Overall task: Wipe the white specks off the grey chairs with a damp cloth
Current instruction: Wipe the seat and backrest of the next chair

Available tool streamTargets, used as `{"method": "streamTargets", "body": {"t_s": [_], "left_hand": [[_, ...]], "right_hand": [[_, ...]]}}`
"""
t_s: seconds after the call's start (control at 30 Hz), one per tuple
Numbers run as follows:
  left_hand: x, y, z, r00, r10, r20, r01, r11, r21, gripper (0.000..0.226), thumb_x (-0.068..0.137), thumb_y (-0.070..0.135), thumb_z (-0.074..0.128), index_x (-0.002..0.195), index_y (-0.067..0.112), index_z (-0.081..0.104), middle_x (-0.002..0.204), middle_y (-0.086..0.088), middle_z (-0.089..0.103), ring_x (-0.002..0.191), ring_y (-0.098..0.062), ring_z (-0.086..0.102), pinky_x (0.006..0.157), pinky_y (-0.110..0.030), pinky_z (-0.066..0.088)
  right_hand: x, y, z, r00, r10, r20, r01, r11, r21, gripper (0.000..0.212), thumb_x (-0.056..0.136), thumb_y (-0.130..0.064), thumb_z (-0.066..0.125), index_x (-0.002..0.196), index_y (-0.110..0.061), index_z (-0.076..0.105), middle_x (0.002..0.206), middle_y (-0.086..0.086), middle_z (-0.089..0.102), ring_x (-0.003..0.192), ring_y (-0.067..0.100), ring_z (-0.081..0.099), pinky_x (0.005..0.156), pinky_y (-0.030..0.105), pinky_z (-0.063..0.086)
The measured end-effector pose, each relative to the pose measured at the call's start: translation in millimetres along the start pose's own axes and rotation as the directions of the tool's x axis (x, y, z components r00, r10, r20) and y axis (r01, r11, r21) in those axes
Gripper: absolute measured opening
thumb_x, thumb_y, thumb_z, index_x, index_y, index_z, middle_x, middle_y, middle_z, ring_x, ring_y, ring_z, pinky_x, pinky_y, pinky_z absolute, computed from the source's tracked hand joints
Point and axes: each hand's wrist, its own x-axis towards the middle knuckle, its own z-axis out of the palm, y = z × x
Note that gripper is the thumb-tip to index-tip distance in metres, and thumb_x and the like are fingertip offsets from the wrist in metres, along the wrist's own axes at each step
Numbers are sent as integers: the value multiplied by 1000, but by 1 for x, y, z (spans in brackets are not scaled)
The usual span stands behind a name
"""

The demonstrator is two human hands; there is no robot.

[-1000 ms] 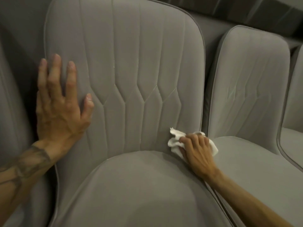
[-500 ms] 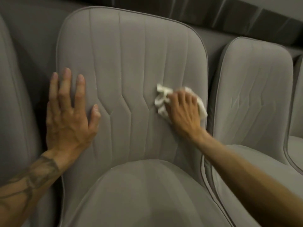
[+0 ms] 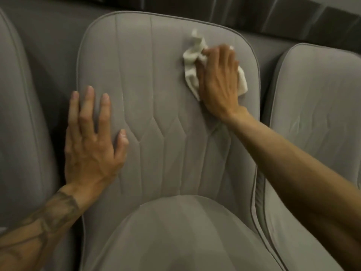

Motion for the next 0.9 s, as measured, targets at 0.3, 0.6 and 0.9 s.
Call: {"method": "streamTargets", "body": {"t_s": [0.3,0.6,0.9], "left_hand": [[2,1,-4,1000,-9,1,9,1000,16,67,106,37,39,164,9,24,170,-22,18,159,-40,12,128,-41,14],[2,1,-1,1000,8,-17,-8,1000,11,67,106,38,40,164,9,23,170,-21,18,159,-40,12,130,-33,6],[3,3,-4,1000,12,-13,-12,1000,15,67,106,38,39,163,7,25,169,-23,20,158,-43,13,129,-31,4]], "right_hand": [[-64,-20,-15,960,-209,185,197,977,82,25,101,-29,50,110,-7,58,107,18,56,98,35,50,86,46,40],[-48,-24,-3,993,109,37,-111,993,41,32,104,-29,42,112,-3,58,106,21,56,96,37,52,88,46,40],[-61,-24,2,995,83,47,-84,996,36,19,100,-29,51,106,-11,50,106,15,53,98,28,42,81,41,34]]}}
